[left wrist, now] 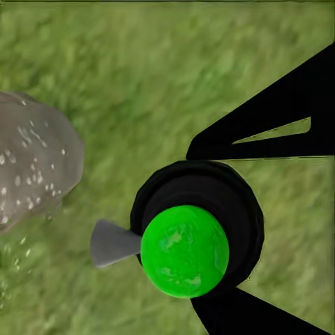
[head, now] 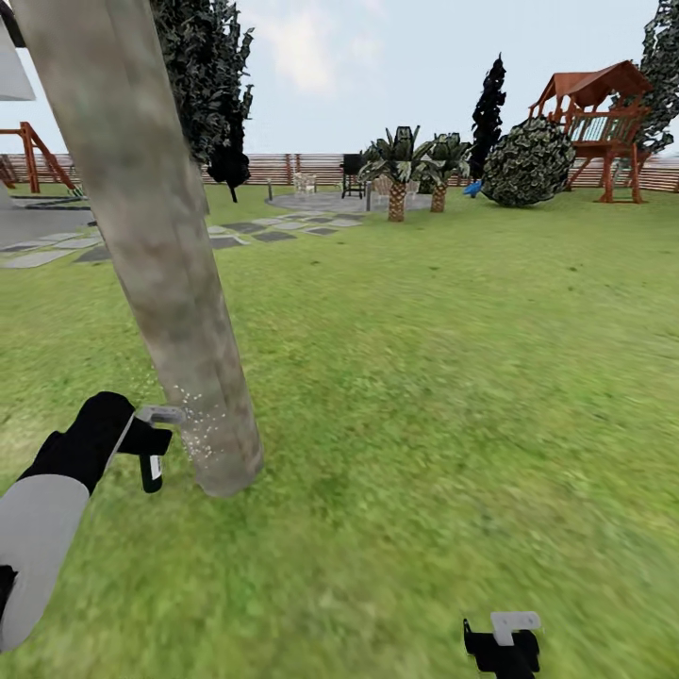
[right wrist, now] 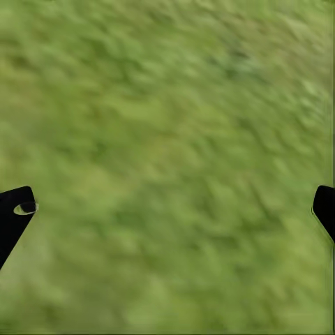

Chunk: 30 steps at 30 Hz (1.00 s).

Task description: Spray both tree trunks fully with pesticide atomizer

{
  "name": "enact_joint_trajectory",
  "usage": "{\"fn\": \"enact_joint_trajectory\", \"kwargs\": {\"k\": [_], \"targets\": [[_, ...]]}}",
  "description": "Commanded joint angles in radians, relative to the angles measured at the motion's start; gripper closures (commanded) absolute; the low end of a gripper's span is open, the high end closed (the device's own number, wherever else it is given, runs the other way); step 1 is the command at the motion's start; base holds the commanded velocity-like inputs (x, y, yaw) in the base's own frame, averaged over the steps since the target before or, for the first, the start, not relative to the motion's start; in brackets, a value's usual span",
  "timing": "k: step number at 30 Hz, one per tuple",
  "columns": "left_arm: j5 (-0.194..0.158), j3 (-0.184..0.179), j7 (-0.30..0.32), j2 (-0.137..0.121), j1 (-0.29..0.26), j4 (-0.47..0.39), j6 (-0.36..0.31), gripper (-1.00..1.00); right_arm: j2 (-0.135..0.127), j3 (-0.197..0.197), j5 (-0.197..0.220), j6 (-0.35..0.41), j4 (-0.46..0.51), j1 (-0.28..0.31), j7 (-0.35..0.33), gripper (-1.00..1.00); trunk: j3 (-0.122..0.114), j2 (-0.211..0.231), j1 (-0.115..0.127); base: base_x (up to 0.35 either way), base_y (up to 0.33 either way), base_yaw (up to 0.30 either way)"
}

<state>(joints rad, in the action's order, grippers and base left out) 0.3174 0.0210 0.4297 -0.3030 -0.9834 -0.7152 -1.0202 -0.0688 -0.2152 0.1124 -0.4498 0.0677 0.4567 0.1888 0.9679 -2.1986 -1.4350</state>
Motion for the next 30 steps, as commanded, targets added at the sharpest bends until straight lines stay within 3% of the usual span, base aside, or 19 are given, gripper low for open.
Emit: {"fn": "enact_joint_trajectory", "kwargs": {"k": [1,30], "targets": [[0.011,0.002,0.010,0.001,0.000,-0.001,-0.003,1.00,0.000,-0.009,0.010,-0.003,0.000,0.000,0.001,-1.00,0.001,0.000,0.000,0.184,-0.200,0.009],[0.011,0.003,0.010,0.006,-0.001,-0.001,-0.003,1.00,0.000,-0.010,0.010,-0.003,0.000,0.000,0.001,-1.00,0.001,0.000,0.000,0.019,-0.274,0.006]]}}
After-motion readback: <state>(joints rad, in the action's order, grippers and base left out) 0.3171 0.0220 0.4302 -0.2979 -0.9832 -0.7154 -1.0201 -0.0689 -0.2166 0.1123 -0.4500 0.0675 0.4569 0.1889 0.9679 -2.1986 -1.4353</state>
